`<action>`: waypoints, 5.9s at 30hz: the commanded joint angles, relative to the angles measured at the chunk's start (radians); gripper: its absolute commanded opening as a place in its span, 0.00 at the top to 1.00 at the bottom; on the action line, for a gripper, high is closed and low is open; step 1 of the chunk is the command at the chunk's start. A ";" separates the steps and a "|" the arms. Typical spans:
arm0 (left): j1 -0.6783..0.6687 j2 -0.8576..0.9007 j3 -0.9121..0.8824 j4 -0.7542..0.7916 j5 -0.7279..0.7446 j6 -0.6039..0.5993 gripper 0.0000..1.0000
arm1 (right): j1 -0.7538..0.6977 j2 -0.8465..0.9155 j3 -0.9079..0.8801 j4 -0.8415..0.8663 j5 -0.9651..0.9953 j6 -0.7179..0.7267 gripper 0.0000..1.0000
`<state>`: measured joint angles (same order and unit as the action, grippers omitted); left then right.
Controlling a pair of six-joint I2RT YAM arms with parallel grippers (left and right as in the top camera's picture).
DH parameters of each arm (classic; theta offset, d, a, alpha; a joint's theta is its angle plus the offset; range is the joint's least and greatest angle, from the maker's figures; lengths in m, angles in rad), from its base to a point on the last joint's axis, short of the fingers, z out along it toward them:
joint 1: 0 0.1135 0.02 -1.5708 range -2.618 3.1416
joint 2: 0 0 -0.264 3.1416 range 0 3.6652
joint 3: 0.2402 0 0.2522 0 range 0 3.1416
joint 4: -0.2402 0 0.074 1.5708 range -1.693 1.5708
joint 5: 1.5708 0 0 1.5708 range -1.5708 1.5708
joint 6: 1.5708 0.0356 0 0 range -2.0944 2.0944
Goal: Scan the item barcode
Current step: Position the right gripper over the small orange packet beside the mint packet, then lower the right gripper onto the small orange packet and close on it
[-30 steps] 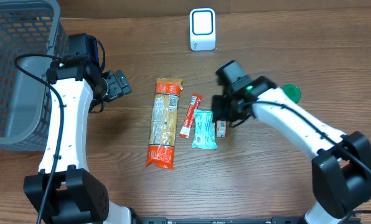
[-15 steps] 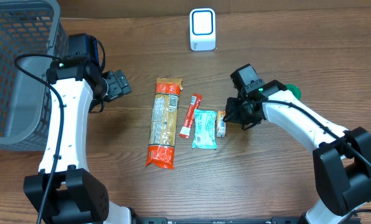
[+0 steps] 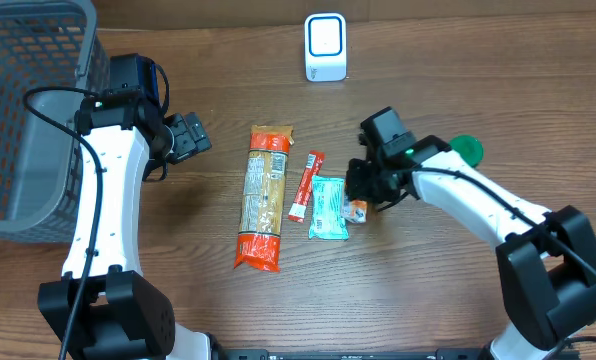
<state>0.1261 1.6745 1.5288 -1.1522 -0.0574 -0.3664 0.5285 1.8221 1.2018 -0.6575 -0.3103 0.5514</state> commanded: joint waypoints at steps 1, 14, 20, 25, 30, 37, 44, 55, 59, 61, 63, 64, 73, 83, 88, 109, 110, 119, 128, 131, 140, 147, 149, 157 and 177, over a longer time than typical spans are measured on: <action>-0.002 -0.014 0.016 0.001 -0.009 0.011 0.00 | 0.043 -0.031 -0.005 0.026 -0.024 0.002 0.82; -0.002 -0.014 0.016 0.001 -0.009 0.011 0.00 | 0.018 -0.071 0.037 0.009 0.002 0.002 0.67; -0.002 -0.014 0.016 0.001 -0.009 0.011 0.00 | -0.099 -0.092 0.030 -0.108 0.024 0.002 0.65; -0.002 -0.014 0.016 0.001 -0.009 0.011 0.00 | -0.112 -0.092 -0.012 -0.129 0.106 0.002 0.60; -0.002 -0.014 0.016 0.001 -0.009 0.011 0.00 | -0.107 -0.091 -0.061 -0.091 0.124 0.002 0.54; -0.002 -0.014 0.016 0.001 -0.009 0.011 0.00 | -0.098 -0.091 -0.110 0.020 -0.026 0.003 0.53; -0.002 -0.014 0.016 0.001 -0.009 0.011 0.00 | -0.036 -0.090 -0.110 0.057 0.016 0.003 0.53; -0.002 -0.014 0.016 0.001 -0.009 0.011 0.00 | 0.089 -0.080 -0.110 0.164 0.048 0.003 0.47; -0.002 -0.014 0.016 0.001 -0.009 0.011 0.00 | 0.119 -0.055 -0.110 0.197 0.047 0.003 0.46; -0.002 -0.014 0.016 0.001 -0.009 0.011 0.00 | 0.127 -0.039 -0.110 0.208 0.047 0.003 0.45; -0.002 -0.014 0.016 0.001 -0.009 0.011 0.00 | 0.134 -0.026 -0.110 0.212 0.047 0.003 0.45; -0.002 -0.014 0.016 0.001 -0.009 0.011 0.00 | 0.138 -0.024 -0.110 0.212 0.047 0.003 0.43; -0.002 -0.014 0.016 0.001 -0.009 0.011 0.00 | 0.106 -0.140 -0.032 0.155 0.014 -0.082 0.33; -0.002 -0.014 0.016 0.001 -0.009 0.011 0.00 | -0.132 -0.213 -0.014 -0.095 0.047 -0.088 0.23; -0.002 -0.014 0.016 0.001 -0.009 0.011 0.00 | -0.193 -0.174 -0.046 -0.130 0.047 -0.088 0.35; -0.002 -0.014 0.016 0.001 -0.009 0.011 0.00 | -0.057 -0.013 -0.104 0.026 0.040 -0.054 0.42; -0.002 -0.014 0.016 0.001 -0.009 0.011 0.00 | -0.055 -0.013 -0.104 0.029 0.040 -0.054 0.42; -0.002 -0.014 0.016 0.001 -0.009 0.011 0.00 | -0.051 -0.013 -0.104 0.037 0.047 -0.054 0.33; -0.002 -0.014 0.016 0.001 -0.009 0.011 0.00 | -0.051 -0.013 -0.104 0.036 0.010 -0.054 0.20; -0.002 -0.014 0.016 0.001 -0.009 0.011 0.00 | -0.051 -0.013 -0.104 0.036 0.018 -0.054 0.26; -0.002 -0.014 0.016 0.001 -0.009 0.011 0.00 | -0.051 -0.013 -0.104 0.036 0.014 -0.075 0.32; -0.002 -0.014 0.016 0.001 -0.009 0.011 0.00 | -0.051 -0.013 -0.104 0.040 -0.058 -0.119 0.28; -0.002 -0.014 0.016 0.001 -0.009 0.011 0.00 | -0.051 -0.013 -0.104 0.040 -0.058 -0.120 0.28; -0.002 -0.014 0.016 0.001 -0.009 0.011 0.00 | -0.046 -0.013 -0.113 0.026 0.045 -0.133 0.27; -0.002 -0.014 0.016 0.001 -0.009 0.011 0.00 | -0.099 -0.014 -0.055 -0.117 0.110 -0.216 0.20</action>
<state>0.1261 1.6745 1.5288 -1.1522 -0.0574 -0.3664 0.4366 1.8057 1.0821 -0.7635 -0.1452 0.4084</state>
